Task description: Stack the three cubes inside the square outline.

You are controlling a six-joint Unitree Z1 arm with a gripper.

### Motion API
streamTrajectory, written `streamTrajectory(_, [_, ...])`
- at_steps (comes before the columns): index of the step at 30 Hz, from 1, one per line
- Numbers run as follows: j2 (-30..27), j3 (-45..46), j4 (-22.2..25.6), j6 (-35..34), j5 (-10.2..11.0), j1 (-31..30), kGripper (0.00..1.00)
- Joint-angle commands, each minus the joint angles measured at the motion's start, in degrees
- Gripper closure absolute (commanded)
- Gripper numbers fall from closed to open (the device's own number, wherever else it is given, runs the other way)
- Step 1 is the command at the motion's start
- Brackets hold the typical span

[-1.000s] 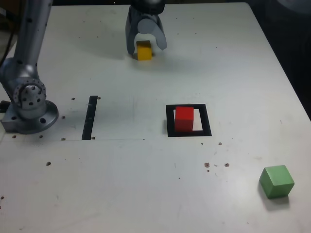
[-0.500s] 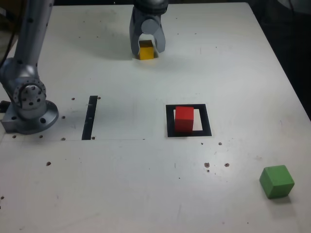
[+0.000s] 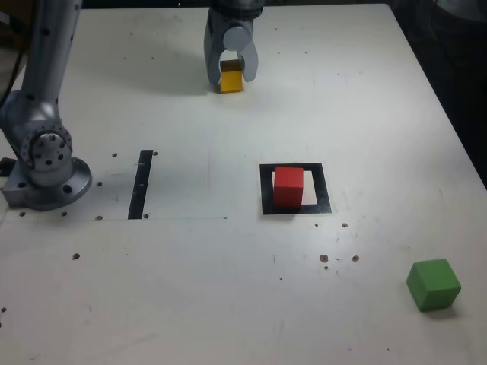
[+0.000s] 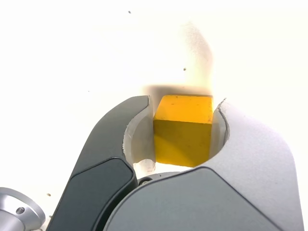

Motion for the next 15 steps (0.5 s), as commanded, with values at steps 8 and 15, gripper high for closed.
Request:
streamTrajectory(8, [-3.7,-0.81,2.96,-0.97,0.26,-3.31,0.81])
streamTrajectory(15, [-6.74,-2.13,6.66,-7.45,1.11,-13.43,0.81])
